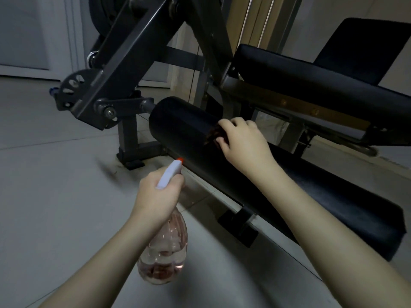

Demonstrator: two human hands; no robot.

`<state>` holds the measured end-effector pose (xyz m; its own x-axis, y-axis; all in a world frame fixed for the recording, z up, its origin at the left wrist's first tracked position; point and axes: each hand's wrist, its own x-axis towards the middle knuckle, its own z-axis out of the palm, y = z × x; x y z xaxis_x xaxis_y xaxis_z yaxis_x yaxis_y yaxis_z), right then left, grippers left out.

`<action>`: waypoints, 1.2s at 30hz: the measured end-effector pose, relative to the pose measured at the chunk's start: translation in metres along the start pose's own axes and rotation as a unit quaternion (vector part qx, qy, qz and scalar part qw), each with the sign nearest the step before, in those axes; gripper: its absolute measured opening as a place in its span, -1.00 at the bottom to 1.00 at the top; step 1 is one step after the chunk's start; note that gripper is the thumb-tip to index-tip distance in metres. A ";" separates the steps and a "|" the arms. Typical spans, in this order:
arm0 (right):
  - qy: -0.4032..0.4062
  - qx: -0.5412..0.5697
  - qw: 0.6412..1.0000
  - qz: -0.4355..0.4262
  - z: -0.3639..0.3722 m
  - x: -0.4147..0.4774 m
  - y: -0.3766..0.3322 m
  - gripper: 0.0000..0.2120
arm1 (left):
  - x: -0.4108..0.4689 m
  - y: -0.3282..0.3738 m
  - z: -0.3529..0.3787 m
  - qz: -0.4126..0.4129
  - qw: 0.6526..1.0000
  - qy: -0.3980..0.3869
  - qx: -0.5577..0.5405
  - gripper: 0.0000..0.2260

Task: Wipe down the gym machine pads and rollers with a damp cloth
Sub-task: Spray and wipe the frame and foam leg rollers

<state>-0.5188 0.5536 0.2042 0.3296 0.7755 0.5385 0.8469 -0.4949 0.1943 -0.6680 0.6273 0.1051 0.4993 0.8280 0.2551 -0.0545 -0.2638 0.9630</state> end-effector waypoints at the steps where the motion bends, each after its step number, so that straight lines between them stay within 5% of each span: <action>1: 0.003 0.007 1.000 0.009 0.003 0.009 -0.002 -0.60 | 0.001 -0.001 -0.002 0.000 1.000 0.004 -0.002 -0.59; 9: -0.023 0.039 0.997 0.055 0.021 0.063 -0.019 -0.63 | 0.008 -0.006 -0.005 -0.004 1.000 0.007 -0.021 -0.59; 16: 0.000 -0.014 0.997 -0.079 0.043 0.084 -0.051 -0.62 | 0.020 -0.022 -0.009 -0.022 0.998 0.023 -0.046 -0.61; 31: -0.069 -0.024 0.985 -0.157 0.063 0.151 -0.081 -0.59 | 0.021 -0.040 -0.023 -0.031 0.998 0.044 -0.037 -0.84; 36: -0.088 0.010 0.979 -0.184 0.042 0.129 -0.061 -0.65 | 0.017 -0.032 -0.024 -0.024 0.998 0.042 -0.029 -0.68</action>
<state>-0.5099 0.7005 0.2271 0.0663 0.9563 0.2849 0.9290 -0.1634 0.3321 -0.6782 0.6617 0.0805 0.4287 0.8780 0.2130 -0.0833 -0.1964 0.9770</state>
